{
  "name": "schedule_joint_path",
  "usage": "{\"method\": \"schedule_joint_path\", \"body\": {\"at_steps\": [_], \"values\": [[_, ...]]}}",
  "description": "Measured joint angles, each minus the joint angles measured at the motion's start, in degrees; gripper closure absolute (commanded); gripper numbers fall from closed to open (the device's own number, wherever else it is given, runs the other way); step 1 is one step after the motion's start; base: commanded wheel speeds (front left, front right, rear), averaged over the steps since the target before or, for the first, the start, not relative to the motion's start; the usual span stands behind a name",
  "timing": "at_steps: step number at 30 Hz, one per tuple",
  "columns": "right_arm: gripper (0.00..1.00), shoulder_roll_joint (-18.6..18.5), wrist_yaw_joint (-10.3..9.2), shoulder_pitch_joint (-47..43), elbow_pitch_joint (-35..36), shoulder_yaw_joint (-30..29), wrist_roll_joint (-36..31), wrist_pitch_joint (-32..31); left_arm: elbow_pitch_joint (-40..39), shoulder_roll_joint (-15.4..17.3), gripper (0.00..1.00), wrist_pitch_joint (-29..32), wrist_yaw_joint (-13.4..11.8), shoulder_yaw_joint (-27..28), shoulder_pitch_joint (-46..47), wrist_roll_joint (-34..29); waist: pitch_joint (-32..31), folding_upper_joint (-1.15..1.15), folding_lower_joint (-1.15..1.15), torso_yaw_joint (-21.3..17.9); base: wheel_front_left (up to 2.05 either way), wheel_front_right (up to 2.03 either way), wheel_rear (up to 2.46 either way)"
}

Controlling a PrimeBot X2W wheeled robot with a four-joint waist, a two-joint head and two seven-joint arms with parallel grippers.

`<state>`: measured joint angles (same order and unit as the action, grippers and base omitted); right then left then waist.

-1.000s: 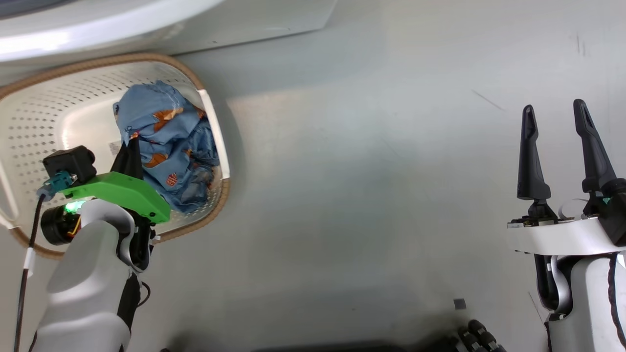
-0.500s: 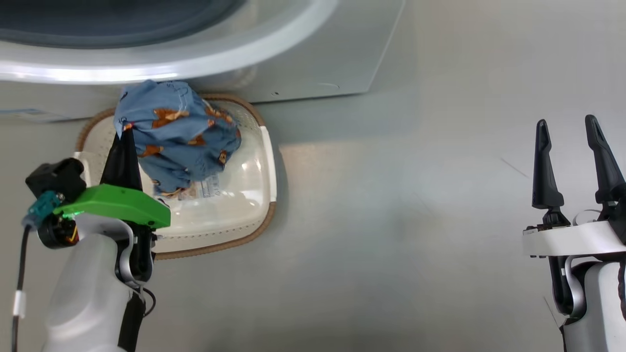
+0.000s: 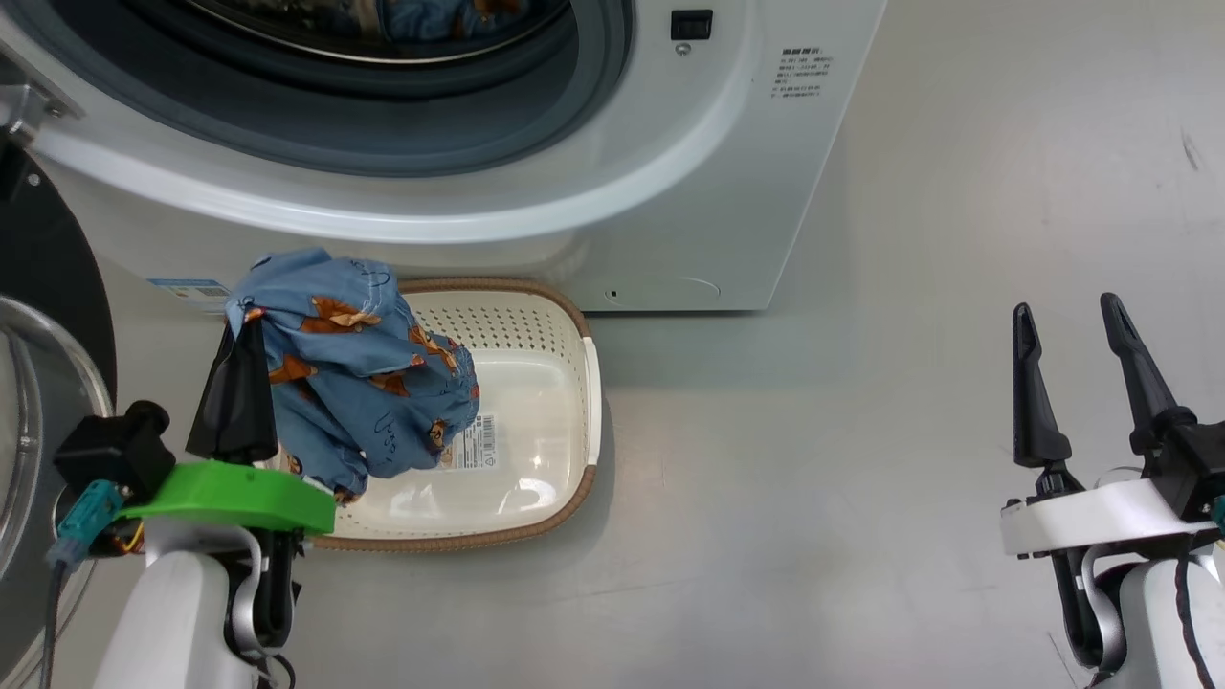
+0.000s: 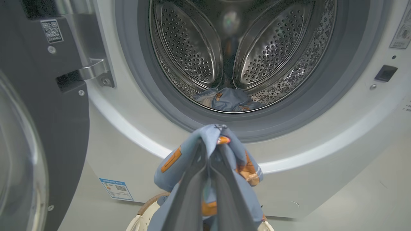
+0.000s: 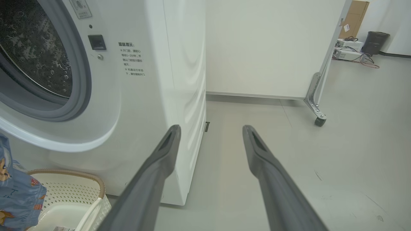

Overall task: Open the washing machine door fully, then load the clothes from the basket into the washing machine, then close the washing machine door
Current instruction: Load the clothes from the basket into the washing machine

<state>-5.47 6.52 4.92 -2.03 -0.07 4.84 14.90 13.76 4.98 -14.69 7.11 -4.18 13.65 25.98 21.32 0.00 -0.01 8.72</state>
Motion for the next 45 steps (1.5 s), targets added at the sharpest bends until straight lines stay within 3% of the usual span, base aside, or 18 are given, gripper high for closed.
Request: {"method": "schedule_joint_path", "body": {"at_steps": [11,29,45], "values": [[0.00,0.22,0.48,-5.08,-1.38,1.33,0.60,0.00,-5.72,1.35,1.00,0.00,-0.19,4.44,-11.98,-4.86,-9.55,0.00,0.00,0.93,0.00,0.00,0.00],[0.00,1.24,0.49,-14.97,-3.81,4.46,2.63,0.00,-16.51,0.97,1.00,0.00,-3.63,4.14,-26.89,-9.24,-22.78,0.00,0.00,0.07,0.00,0.00,0.00],[0.00,1.41,0.49,-15.97,-2.09,6.69,3.14,0.00,-26.51,-0.34,1.00,0.00,-4.68,3.66,-31.87,-8.34,-21.43,0.00,0.00,-4.37,0.00,0.00,0.00]]}}
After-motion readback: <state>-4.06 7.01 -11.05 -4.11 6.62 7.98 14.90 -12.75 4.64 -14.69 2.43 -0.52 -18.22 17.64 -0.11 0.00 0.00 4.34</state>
